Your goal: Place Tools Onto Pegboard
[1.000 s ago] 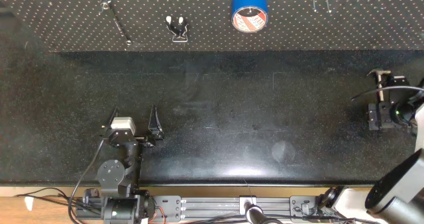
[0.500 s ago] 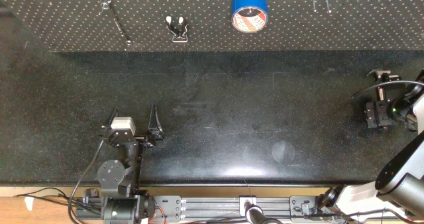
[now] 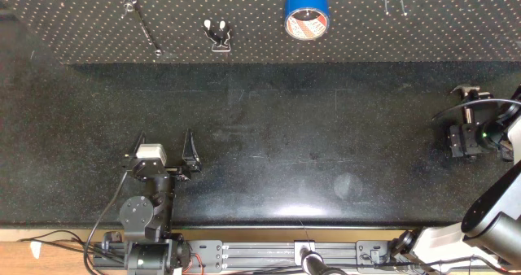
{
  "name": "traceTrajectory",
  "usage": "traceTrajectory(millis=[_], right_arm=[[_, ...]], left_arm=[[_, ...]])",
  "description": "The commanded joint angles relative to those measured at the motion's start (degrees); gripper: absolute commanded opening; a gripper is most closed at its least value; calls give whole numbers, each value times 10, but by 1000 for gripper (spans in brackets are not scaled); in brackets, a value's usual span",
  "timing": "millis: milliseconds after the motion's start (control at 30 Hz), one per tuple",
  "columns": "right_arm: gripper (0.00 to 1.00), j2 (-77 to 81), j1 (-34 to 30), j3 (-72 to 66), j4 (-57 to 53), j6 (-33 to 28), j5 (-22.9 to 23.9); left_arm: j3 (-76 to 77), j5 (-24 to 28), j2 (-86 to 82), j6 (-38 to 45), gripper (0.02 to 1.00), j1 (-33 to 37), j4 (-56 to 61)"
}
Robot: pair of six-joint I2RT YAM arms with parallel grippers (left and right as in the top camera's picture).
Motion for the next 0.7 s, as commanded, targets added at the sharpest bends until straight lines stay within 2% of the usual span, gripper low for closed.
traceTrajectory(millis=[33,200,300,400,433,500,567,700], right_arm=[[952,29,-3,-2,0,-10,3],[952,32,-3,-2,1,-10,3],[709,32,-3,-2,0,-10,3],[406,32,-3,-2,0,-10,3],[351,32,-3,-2,0,-10,3],[266,32,-3,-2,0,-10,3],[224,32,-3,-2,0,-10,3],[187,32,-3,-2,0,-10,3]], left_arm=[[-1,6,-5,-3,996,3,-5],[-1,6,-5,-3,996,3,-5],[-1,6,-5,-3,996,3,-5],[-1,6,-5,-3,996,3,-5],[-1,6,-5,-3,996,3,-5],[-1,6,-5,-3,996,3,-5],[-1,6,-5,-3,996,3,-5],[-1,6,-5,-3,996,3,-5]])
